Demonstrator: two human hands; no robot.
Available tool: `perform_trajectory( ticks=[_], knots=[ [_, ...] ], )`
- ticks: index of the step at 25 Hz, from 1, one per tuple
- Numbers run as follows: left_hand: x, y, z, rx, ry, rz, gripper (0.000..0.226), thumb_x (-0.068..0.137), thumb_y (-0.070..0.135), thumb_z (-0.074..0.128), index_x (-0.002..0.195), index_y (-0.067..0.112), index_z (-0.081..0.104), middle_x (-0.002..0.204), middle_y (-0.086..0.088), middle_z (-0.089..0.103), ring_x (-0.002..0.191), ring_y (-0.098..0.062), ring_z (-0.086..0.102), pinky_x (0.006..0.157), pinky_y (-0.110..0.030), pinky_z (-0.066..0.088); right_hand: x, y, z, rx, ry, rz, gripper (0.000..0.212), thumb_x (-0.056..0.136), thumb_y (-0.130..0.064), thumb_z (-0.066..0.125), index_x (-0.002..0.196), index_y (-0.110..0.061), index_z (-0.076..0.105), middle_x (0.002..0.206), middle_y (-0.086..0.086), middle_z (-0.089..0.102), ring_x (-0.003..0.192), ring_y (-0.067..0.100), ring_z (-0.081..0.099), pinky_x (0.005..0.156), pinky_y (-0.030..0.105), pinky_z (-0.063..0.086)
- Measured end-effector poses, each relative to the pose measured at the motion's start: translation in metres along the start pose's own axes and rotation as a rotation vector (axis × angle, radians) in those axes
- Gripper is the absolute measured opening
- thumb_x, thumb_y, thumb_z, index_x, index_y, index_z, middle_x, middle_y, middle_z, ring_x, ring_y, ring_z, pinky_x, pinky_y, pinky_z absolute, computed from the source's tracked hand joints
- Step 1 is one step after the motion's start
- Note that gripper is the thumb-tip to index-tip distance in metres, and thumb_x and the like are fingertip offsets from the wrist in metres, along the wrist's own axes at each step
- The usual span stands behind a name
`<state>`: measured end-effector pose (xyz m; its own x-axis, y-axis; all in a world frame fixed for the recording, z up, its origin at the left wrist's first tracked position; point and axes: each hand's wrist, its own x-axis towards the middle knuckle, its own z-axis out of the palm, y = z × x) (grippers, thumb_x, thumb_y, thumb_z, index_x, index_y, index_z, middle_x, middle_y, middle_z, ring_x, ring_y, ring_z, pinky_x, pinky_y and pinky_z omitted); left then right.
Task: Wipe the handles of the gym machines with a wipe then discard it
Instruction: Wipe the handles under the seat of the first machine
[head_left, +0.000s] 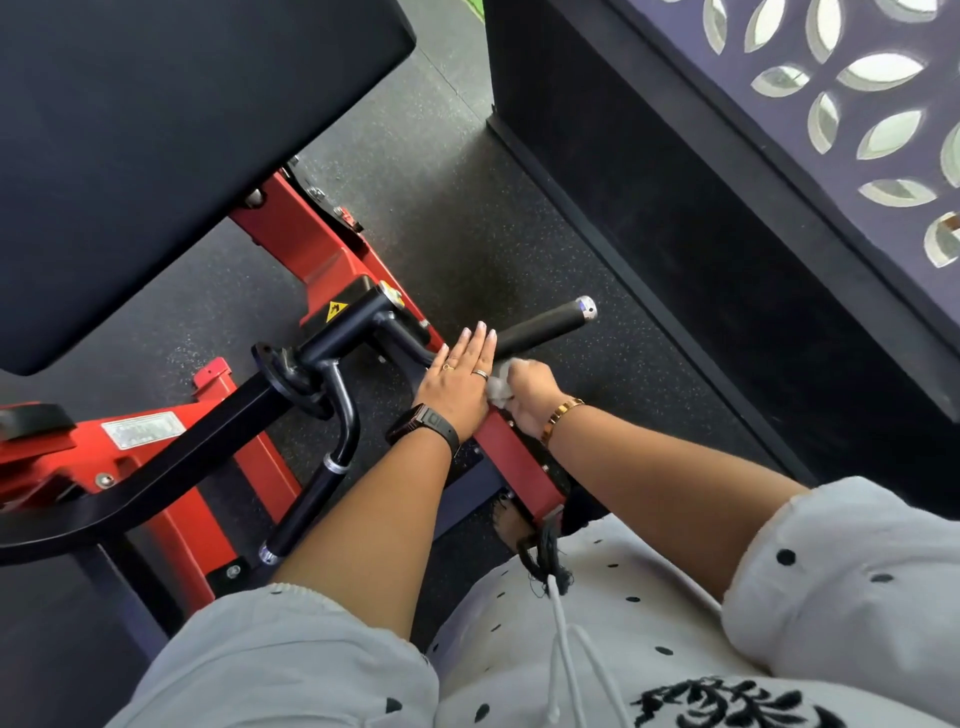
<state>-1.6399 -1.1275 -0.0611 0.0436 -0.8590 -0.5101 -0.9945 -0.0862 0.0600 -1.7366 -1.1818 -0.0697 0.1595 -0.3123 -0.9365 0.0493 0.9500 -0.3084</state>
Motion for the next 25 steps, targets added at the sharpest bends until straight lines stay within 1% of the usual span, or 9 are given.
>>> perform_trajectory(
  ticks=[3, 5, 9, 11, 13, 17, 19, 22, 25],
  knots=[
    [0.000, -0.005, 0.002, 0.001, 0.010, 0.029, 0.081, 0.091, 0.015, 0.042, 0.151, 0.015, -0.012, 0.160, -0.001, -0.014, 0.147, -0.015, -0.009, 0.119, -0.034, -0.002, -0.001, -0.022, 0.000, 0.275, 0.083, -0.068, 0.025, 0.092, 0.006, 0.030, 0.087, -0.003, 0.053, 0.070, 0.012, 0.058, 0.055, 0.023, 0.056, 0.043, 0.026, 0.045],
    [-0.002, -0.006, 0.003, 0.023, 0.020, 0.034, 0.083, 0.090, 0.016, 0.045, 0.151, 0.015, -0.012, 0.160, -0.001, -0.013, 0.147, -0.015, -0.008, 0.119, -0.034, -0.002, 0.008, -0.042, -0.020, 0.381, 0.177, -0.109, 0.023, 0.093, 0.004, 0.035, 0.095, -0.004, 0.057, 0.081, 0.012, 0.063, 0.060, 0.023, 0.059, 0.047, 0.029, 0.048],
    [-0.002, -0.004, 0.007, 0.031, 0.028, 0.020, 0.085, 0.091, 0.021, 0.047, 0.151, 0.016, -0.013, 0.160, -0.001, -0.015, 0.147, -0.015, -0.009, 0.118, -0.034, -0.003, 0.024, -0.074, -0.060, 0.424, 0.304, -0.191, 0.014, 0.089, -0.001, 0.048, 0.090, -0.005, 0.062, 0.079, 0.010, 0.061, 0.062, 0.020, 0.057, 0.051, 0.029, 0.044],
    [-0.002, -0.004, 0.006, 0.030, 0.032, 0.022, 0.086, 0.090, 0.021, 0.047, 0.151, 0.016, -0.014, 0.160, -0.001, -0.015, 0.147, -0.015, -0.008, 0.119, -0.034, -0.002, 0.030, -0.080, -0.067, 0.161, 0.342, -0.330, 0.022, 0.083, -0.011, 0.060, 0.104, -0.010, 0.065, 0.094, 0.008, 0.065, 0.073, 0.018, 0.057, 0.058, 0.028, 0.043],
    [-0.002, -0.005, 0.005, 0.032, 0.027, 0.024, 0.085, 0.090, 0.019, 0.047, 0.151, 0.016, -0.013, 0.160, -0.001, -0.014, 0.147, -0.015, -0.008, 0.119, -0.034, -0.001, 0.030, -0.078, -0.065, -0.332, 0.332, -0.515, 0.026, 0.086, -0.018, 0.054, 0.110, -0.020, 0.061, 0.107, 0.002, 0.061, 0.085, 0.014, 0.054, 0.068, 0.024, 0.040],
    [-0.002, -0.002, 0.004, 0.052, 0.029, 0.006, 0.084, 0.092, 0.018, 0.045, 0.150, 0.013, -0.016, 0.159, -0.003, -0.018, 0.147, -0.017, -0.011, 0.119, -0.035, -0.002, 0.020, -0.058, -0.061, -1.269, 0.297, -1.059, 0.028, 0.087, -0.003, 0.044, 0.108, -0.011, 0.060, 0.108, 0.006, 0.053, 0.102, 0.025, 0.049, 0.086, 0.034, 0.042],
    [-0.002, -0.001, 0.006, 0.071, 0.044, -0.005, 0.081, 0.094, 0.018, 0.041, 0.148, 0.012, -0.019, 0.159, -0.005, -0.019, 0.147, -0.018, -0.013, 0.119, -0.035, -0.003, 0.015, -0.038, -0.051, -1.430, 0.184, -1.199, 0.035, 0.085, 0.002, 0.046, 0.116, -0.005, 0.060, 0.120, 0.011, 0.057, 0.117, 0.030, 0.046, 0.103, 0.042, 0.035],
    [-0.007, 0.000, 0.009, 0.073, 0.071, -0.047, 0.079, 0.097, 0.020, 0.036, 0.141, 0.010, -0.029, 0.158, -0.007, -0.020, 0.146, -0.018, -0.014, 0.118, -0.033, -0.005, 0.005, -0.007, -0.026, -1.434, -0.063, -1.165, 0.046, 0.090, 0.001, 0.043, 0.136, -0.002, 0.045, 0.142, 0.012, 0.046, 0.137, 0.024, 0.035, 0.117, 0.040, 0.018],
    [-0.012, -0.003, 0.012, 0.066, 0.071, -0.069, 0.083, 0.093, 0.016, 0.040, 0.143, 0.010, -0.026, 0.158, -0.008, -0.020, 0.146, -0.019, -0.015, 0.118, -0.033, -0.007, 0.009, -0.014, -0.045, -1.538, -0.008, -1.305, 0.051, 0.088, 0.002, 0.046, 0.139, -0.004, 0.042, 0.143, 0.013, 0.045, 0.137, 0.026, 0.037, 0.116, 0.041, 0.023]
  ],
)
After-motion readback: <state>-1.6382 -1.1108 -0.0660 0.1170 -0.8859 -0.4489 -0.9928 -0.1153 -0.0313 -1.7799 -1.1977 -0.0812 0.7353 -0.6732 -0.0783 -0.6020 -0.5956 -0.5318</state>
